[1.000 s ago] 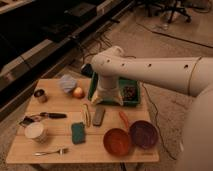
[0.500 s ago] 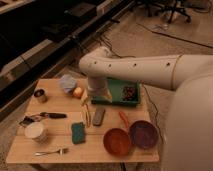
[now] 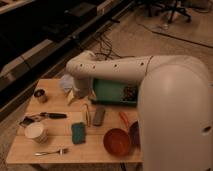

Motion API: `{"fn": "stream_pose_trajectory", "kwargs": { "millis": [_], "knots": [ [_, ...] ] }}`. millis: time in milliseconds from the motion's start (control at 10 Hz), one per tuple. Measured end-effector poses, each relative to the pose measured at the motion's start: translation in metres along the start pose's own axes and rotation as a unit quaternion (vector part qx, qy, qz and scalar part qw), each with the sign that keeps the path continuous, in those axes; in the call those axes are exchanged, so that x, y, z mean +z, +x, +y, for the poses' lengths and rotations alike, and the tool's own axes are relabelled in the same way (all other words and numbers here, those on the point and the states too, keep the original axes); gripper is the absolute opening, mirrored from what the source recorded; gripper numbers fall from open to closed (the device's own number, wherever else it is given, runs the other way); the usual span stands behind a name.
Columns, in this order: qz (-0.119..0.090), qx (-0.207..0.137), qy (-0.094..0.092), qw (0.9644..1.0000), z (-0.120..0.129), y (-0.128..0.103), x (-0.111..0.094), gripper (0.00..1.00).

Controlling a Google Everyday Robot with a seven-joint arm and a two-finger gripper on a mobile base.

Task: Wipe purple bowl with sponge

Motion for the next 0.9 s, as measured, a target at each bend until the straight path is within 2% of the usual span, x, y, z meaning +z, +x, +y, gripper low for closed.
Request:
{"fn": "stream_pose_trajectory", "kwargs": {
  "millis": [500, 600, 900],
  "knots": [
    [0.001, 0.0, -0.002, 1.0, 0.0, 0.001, 0.0, 0.8],
    [0.001, -0.007, 0.003, 1.0, -0.001, 0.003, -0.001, 0.8],
    [0.013, -0.036, 0.004, 0.9993, 0.029, 0.027, 0.001, 0.8]
  ]
}}
